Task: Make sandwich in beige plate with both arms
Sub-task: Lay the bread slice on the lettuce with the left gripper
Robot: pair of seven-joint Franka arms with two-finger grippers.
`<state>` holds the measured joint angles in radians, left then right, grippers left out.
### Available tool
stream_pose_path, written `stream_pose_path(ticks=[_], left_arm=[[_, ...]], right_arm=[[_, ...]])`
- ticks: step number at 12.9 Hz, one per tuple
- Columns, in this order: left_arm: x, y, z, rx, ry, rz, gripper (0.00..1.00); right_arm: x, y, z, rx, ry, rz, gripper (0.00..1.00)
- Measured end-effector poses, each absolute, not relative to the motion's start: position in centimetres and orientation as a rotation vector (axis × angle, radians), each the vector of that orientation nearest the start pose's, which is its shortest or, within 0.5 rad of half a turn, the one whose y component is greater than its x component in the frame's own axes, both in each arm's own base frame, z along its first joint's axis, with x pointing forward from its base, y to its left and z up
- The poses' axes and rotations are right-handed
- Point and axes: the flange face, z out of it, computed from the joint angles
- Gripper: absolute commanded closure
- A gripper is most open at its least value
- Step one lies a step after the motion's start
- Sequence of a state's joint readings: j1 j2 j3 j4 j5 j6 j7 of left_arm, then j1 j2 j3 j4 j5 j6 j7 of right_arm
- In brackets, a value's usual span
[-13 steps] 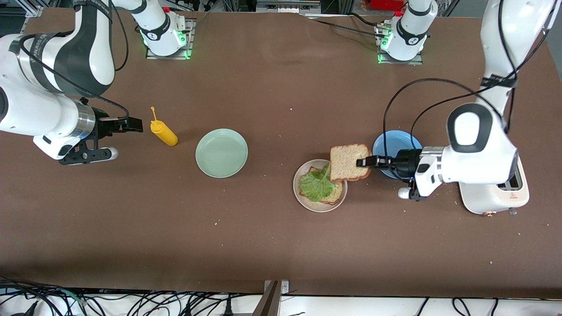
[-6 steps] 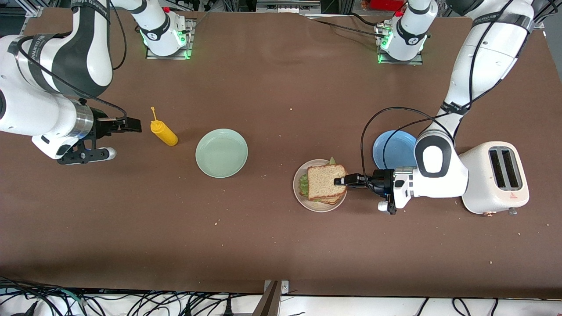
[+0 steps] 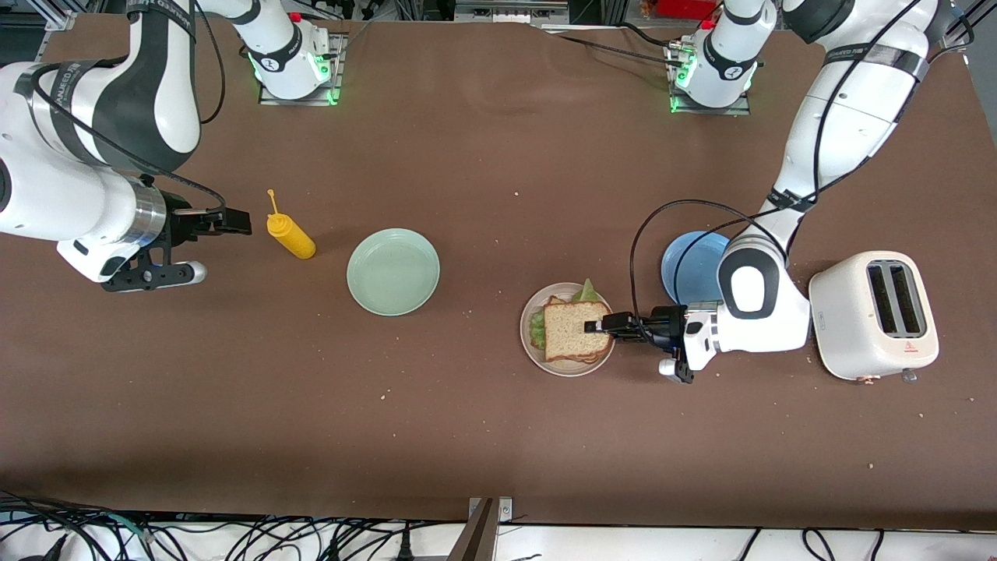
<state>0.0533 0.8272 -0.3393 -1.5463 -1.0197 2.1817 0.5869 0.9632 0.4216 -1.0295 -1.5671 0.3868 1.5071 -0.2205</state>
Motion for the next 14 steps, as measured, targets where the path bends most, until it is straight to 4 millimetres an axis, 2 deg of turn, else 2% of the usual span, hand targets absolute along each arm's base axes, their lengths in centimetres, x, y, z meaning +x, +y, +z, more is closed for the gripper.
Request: stream_pose_path(ticks=[3,8,14], left_arm=[[67.3,-20.7,19.1,2.122,-0.091,-0.01,0.0],[67.3,-20.8,19.4,2.206,-0.228,-0.001,0.0],[67.6,-20.6,22.2,2.33,-0.372,0.01,0.0]], right_arm=[[60.2,8.5,47.3,-3.046,-0.179,0.409,0.02],[60.2,8.6,47.3,-3.046,-0.184,0.409,0.02],[60.2,8.7,47.2,-3.045,-0.184,0.411,0.02]])
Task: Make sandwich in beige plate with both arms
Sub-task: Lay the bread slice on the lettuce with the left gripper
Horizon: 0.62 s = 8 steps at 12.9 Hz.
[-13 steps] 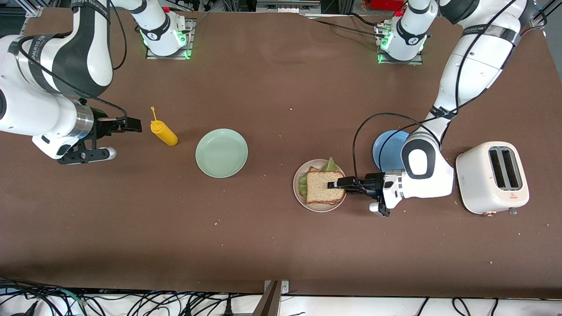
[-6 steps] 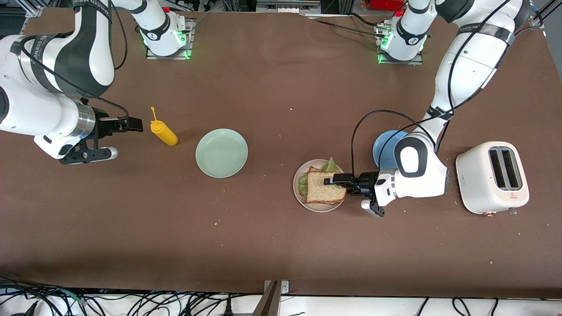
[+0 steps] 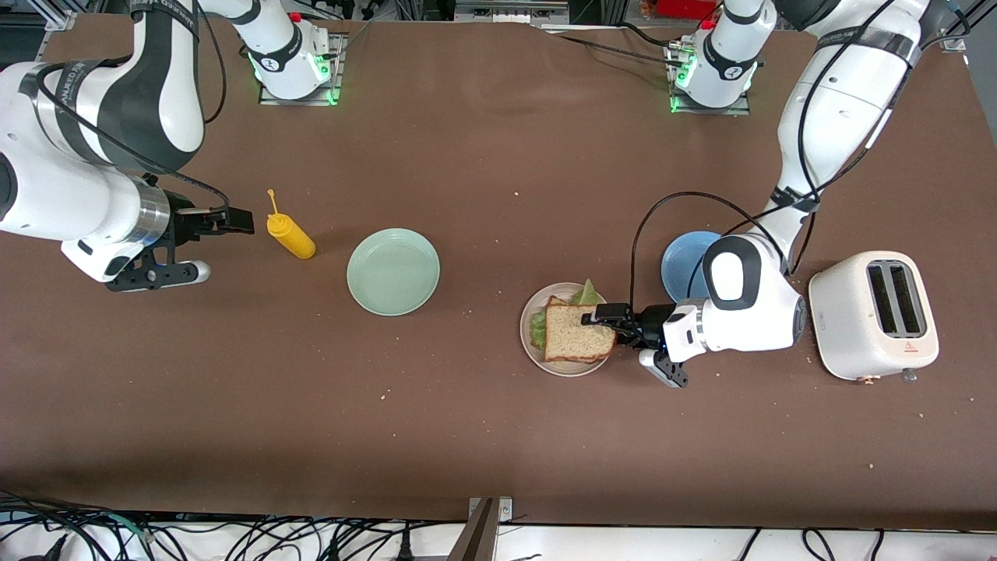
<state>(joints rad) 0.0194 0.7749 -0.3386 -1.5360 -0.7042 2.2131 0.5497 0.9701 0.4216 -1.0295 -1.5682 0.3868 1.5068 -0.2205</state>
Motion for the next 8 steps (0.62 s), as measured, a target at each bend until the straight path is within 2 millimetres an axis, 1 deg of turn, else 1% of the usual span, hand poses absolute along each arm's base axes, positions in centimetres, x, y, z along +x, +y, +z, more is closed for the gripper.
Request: stream_pose_path(ticks=[2,3,5,6,8], left_arm=[[67.4,-20.7,24.0,2.43,-0.42,-0.04,0.0],[67.2,-20.9,25.1,2.489,-0.439,-0.078,0.0],[66.5,-21.3,28.4,2.594,-0.455,-0.143,0.0],[66.1,-21.2,30.3,2.637,-0.459,-0.172,0.0],[65.3,-20.5,34.1,2.734,-0.461,-0.206,0.0]], right_arm=[[60.2,8.7,47.2,-3.045,-0.185,0.411,0.02],[60.2,8.7,47.2,-3.045,-0.184,0.412,0.02],[60.1,8.7,47.2,-3.045,-0.184,0.413,0.02],[60.1,8.7,47.2,-3.045,-0.184,0.413,0.02],[60.1,8.7,47.2,-3.045,-0.185,0.414,0.02]])
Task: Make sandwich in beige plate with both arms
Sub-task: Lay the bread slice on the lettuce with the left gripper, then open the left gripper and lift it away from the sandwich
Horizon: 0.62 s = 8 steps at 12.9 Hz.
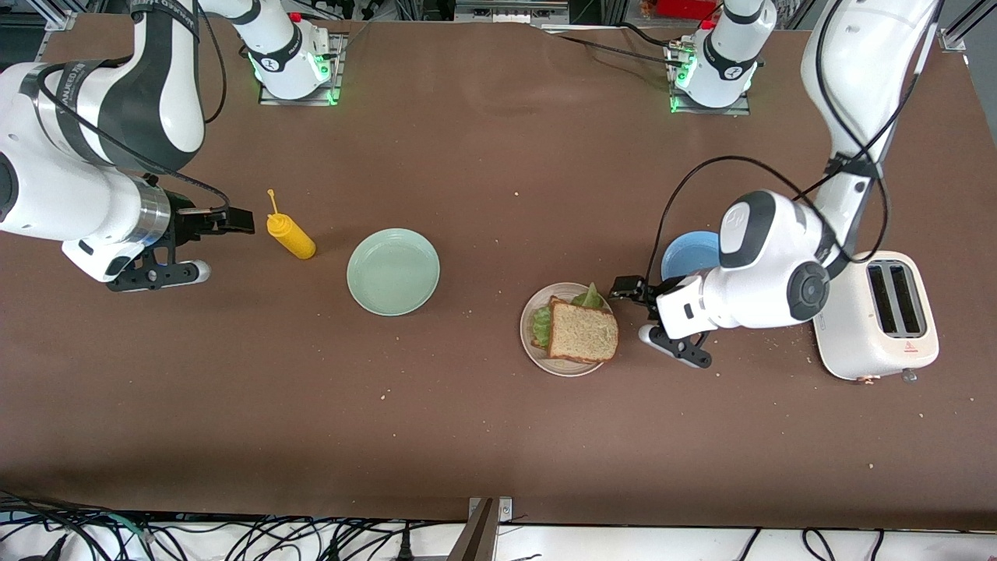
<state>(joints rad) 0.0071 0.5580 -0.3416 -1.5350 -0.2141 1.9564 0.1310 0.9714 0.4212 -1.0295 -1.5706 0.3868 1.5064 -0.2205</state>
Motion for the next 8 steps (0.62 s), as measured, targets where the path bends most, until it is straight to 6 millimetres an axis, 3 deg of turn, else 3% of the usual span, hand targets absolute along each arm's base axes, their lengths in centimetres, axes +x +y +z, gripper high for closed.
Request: stream_pose_path(ticks=[6,8], left_arm=[[63.4,-17.5,44.9,-3.191,0.407,0.131,0.0],[63.0,-15.1,47.4,-3.176,0.346,0.112,0.0]], right_arm=[[60.0,9.3,47.1,-3.044,-0.201,0.417,0.02],[60.0,9.5,47.1,-3.044,-0.203,0.418,0.02]])
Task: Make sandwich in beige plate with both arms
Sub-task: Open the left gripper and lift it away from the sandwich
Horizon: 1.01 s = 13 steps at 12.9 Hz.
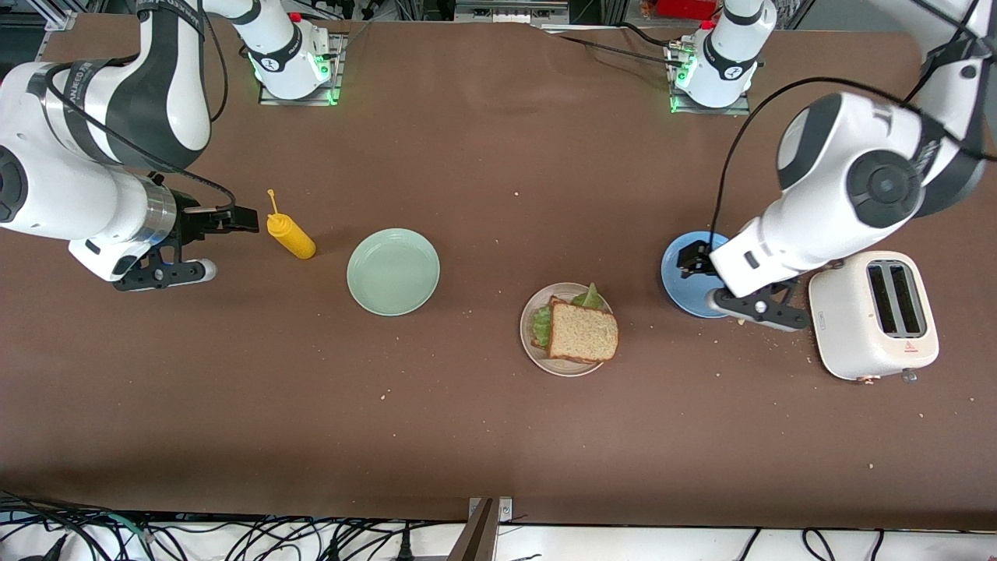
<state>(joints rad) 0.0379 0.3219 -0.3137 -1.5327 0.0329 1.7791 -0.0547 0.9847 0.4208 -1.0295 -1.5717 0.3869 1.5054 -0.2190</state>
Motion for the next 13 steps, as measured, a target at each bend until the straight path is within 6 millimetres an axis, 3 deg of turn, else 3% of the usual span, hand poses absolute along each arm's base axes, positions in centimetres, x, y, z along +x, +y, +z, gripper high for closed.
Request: stream_pose_path(ticks=[3,8,10,13], left_arm=[[62.1,-11.1,51.1,-3.164,0.253,0.163,0.0],[59.5,-8.7,58.5,-3.138,0.192,0.199,0.0],[58.9,-7.8,60.0,-3.128,0.154,0.15,0.0],[57.9,-7.0,60.2,-3.164,0.108,0.056,0.0]], right_arm=[[59.8,10.7,47.2,-3.046,-0.219,0.418,0.02],[59.7,10.7,47.3,-3.047,-0.216,0.416,0.02],[59.7,10.6,47.3,-3.047,-0.215,0.415,0.01],[59.7,10.6,47.3,-3.047,-0.214,0.414,0.01]])
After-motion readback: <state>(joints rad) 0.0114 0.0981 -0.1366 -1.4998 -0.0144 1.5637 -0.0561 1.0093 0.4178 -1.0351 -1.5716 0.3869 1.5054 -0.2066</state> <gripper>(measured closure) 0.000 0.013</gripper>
